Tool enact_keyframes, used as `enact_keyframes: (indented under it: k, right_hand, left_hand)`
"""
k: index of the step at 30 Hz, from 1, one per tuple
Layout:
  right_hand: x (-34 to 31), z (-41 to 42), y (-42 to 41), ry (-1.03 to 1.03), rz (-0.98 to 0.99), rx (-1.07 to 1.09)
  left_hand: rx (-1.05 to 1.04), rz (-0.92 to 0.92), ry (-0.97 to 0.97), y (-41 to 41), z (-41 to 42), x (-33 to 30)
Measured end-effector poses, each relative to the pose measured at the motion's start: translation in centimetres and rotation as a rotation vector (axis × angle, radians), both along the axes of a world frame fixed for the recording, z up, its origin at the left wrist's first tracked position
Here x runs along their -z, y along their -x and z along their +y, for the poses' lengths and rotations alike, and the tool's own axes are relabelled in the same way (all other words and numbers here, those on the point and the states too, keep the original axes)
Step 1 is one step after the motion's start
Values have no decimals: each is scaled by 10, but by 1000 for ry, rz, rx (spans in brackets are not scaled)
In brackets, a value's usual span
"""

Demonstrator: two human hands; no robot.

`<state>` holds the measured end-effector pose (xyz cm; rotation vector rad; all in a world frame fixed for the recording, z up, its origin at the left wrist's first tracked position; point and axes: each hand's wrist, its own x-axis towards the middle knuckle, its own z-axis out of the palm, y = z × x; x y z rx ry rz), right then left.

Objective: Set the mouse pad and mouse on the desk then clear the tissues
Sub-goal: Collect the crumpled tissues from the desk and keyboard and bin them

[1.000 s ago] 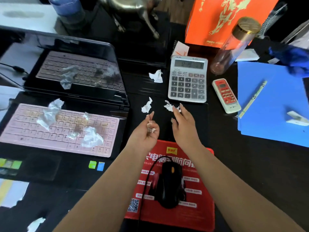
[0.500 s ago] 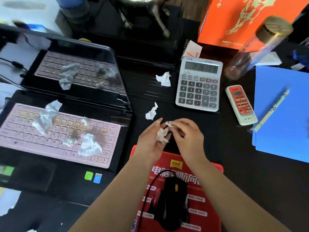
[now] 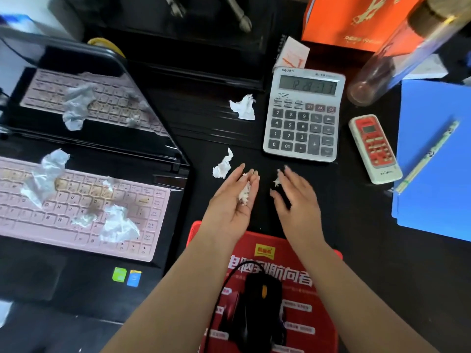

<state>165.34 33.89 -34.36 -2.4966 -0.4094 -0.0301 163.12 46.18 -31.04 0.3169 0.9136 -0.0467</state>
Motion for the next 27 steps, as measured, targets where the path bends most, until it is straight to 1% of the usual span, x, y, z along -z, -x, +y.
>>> enact_keyframes:
  k: [1, 3, 4, 7, 9, 11, 13, 15, 17, 20, 21, 23, 24, 26, 27]
  right_hand:
    - [7, -1, -1, 25, -16, -37]
    - [13, -3, 3, -14, -63, -84]
    - [11, -3, 4, -62, -59, -64]
    - [-6, 0, 5, -232, 7, 94]
    - [-21, 8, 7, -308, -3, 74]
    - [-27, 16, 14, -277, -48, -28]
    - [-21, 20, 21, -198, -64, -104]
    - [-16, 19, 27, -109, -3, -210]
    - [-16, 15, 30, -15, 68, -339]
    - [-19, 7, 33, 137, -9, -417]
    - [-22, 6, 33, 145, 15, -429]
    - [-27, 8, 34, 70, 82, -449]
    - [-30, 9, 34, 17, 94, -452]
    - [-37, 13, 33, -128, 17, -458]
    - [-40, 14, 30, -217, -66, -455]
  left_hand:
    - [-4, 2, -8, 1, -1, 0]
    - [-6, 4, -27, 1, -3, 0]
    - [-4, 5, -44, 1, -3, 0]
    - [5, 6, -77, 1, -5, 2]
    - [35, -15, -64, 0, -8, 2]
    - [88, -15, -28, -1, -13, 0]
    - [108, 10, 44, -2, -16, -4]
    - [100, 33, 76, -2, -13, -4]
    - [100, 29, 92, 0, -7, -2]
    - [72, 11, 71, 2, -5, -2]
    - [49, 6, 59, 2, -6, -2]
    - [6, -18, 59, 0, -8, -6]
    - [16, -18, 68, -1, -6, -6]
    - [69, -53, 139, -2, 0, -6]
    - [18, -78, 219, -1, 3, -5]
